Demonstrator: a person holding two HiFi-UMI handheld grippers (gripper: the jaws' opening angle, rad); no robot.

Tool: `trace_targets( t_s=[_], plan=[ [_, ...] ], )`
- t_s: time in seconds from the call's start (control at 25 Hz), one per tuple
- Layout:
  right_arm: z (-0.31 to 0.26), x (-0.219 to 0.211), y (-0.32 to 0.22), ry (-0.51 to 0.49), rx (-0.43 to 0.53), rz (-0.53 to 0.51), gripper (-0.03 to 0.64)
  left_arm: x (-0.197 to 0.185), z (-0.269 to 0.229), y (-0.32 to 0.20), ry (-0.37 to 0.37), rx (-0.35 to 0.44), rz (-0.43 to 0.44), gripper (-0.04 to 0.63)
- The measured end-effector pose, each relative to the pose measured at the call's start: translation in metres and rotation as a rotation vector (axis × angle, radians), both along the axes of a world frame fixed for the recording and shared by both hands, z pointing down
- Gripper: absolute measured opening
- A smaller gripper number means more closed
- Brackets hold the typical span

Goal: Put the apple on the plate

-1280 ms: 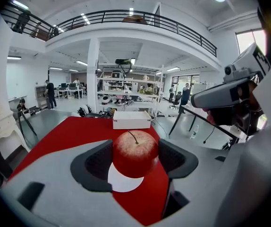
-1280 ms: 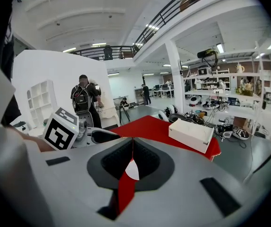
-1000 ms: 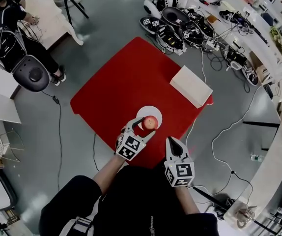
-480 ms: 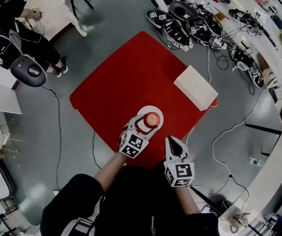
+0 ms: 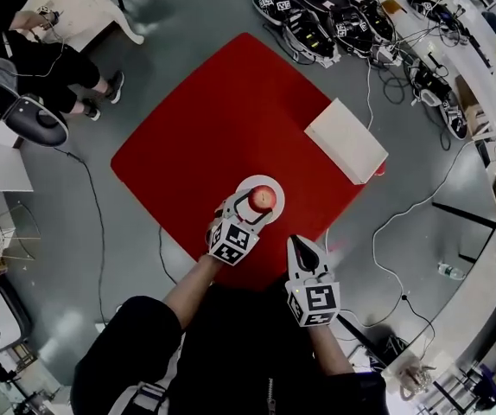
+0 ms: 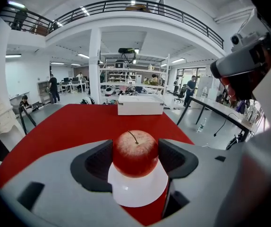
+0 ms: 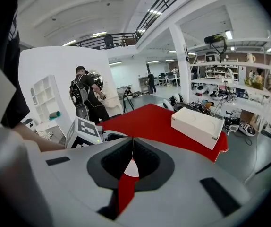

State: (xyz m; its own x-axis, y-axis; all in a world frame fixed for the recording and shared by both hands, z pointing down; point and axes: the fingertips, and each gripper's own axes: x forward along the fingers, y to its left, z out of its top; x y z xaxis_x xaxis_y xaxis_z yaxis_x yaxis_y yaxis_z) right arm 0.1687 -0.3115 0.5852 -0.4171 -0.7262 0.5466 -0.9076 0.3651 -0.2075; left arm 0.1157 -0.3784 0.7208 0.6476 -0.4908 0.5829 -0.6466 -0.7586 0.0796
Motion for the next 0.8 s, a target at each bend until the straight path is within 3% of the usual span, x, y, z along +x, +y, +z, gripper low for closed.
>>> trace_targets(
  t_s=[0.44,0.8],
  plan=[
    [0.007,0.010,-0.003,0.009,-0.017,0.022,0.011,0.002,0.031,0.001,-0.006,-0.024,0.005,0.305],
    [0.006,0.004,0.000,0.004,-0.008,0.030,0.011,0.001,0.037,0.005,-0.012,-0.021,0.058,0.307]
  ],
)
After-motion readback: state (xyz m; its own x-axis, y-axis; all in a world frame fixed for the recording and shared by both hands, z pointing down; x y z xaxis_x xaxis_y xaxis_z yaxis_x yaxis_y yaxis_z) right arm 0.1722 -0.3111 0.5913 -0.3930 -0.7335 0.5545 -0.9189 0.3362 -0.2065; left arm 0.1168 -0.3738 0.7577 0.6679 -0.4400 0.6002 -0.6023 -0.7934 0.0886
